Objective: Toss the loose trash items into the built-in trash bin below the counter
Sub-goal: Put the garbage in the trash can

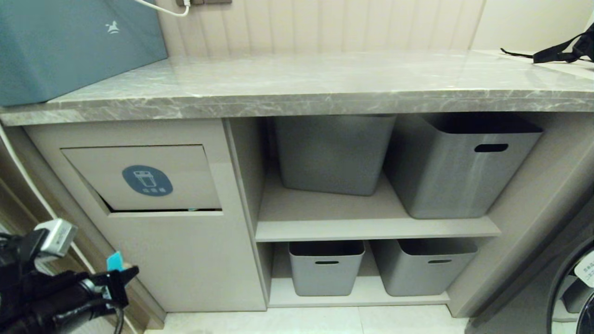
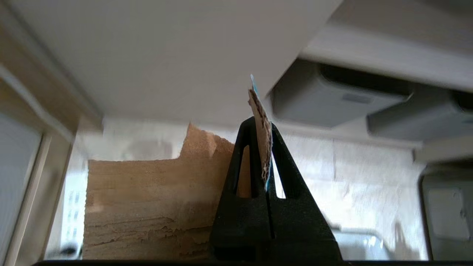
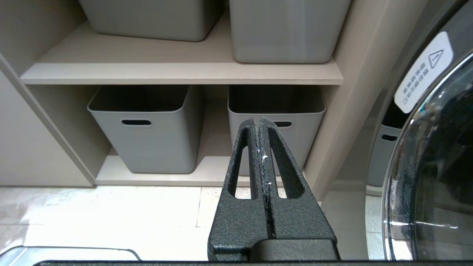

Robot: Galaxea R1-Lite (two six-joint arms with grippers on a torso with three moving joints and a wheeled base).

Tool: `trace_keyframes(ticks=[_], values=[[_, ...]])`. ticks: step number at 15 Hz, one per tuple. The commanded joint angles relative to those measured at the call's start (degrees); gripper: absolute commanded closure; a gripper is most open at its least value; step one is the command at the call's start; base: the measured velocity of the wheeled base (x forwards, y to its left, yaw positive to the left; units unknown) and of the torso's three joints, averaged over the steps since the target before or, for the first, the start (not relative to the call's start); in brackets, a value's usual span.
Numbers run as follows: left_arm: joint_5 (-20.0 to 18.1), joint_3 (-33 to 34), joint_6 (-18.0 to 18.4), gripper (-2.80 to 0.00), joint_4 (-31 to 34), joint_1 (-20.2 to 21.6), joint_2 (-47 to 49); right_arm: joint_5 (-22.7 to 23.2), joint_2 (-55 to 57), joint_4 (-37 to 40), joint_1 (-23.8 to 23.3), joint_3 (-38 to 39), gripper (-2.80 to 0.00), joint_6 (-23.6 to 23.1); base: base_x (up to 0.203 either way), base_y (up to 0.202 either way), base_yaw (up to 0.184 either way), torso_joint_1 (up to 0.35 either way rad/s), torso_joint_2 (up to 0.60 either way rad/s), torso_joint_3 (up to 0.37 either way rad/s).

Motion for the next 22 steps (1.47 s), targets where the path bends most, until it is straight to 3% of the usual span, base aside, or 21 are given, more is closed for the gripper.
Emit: trace_keyframes(ticks=[1, 5, 11, 17, 20, 22], values=[[0.06, -2.28, 0.27, 0.0, -0.89, 0.07, 0.55, 0.0, -0.09, -0.01, 0.03, 0.0, 0.0, -0.06, 0.0, 0.0, 0.0, 0.0, 0.0, 0.0], [0.37, -4.67, 0.16, 0.0, -3.9, 2.96, 5.2, 0.0, -0.09, -0.01, 0.03, 0.0, 0.0, -0.06, 0.0, 0.0, 0.0, 0.0, 0.0, 0.0], [0.4, -3.4, -1.49, 0.0, -24.63, 4.65, 19.1, 0.0, -0.09, -0.01, 0.03, 0.0, 0.0, -0.06, 0.0, 0.0, 0.0, 0.0, 0.0, 0.0], [0.07, -0.49, -1.87, 0.0, -38.94, 12.26, 27.0, 0.0, -0.09, -0.01, 0.03, 0.0, 0.0, -0.06, 0.0, 0.0, 0.0, 0.0, 0.0, 0.0], [-0.17, 0.25, -1.97, 0.0, -41.95, 15.94, 30.0, 0.0, -0.09, -0.01, 0.03, 0.0, 0.0, -0.06, 0.0, 0.0, 0.0, 0.0, 0.0, 0.0], [-2.49, -0.66, -1.98, 0.0, -46.38, 18.76, 34.41, 0.0, -0.09, -0.01, 0.03, 0.0, 0.0, -0.06, 0.0, 0.0, 0.0, 0.0, 0.0, 0.0]])
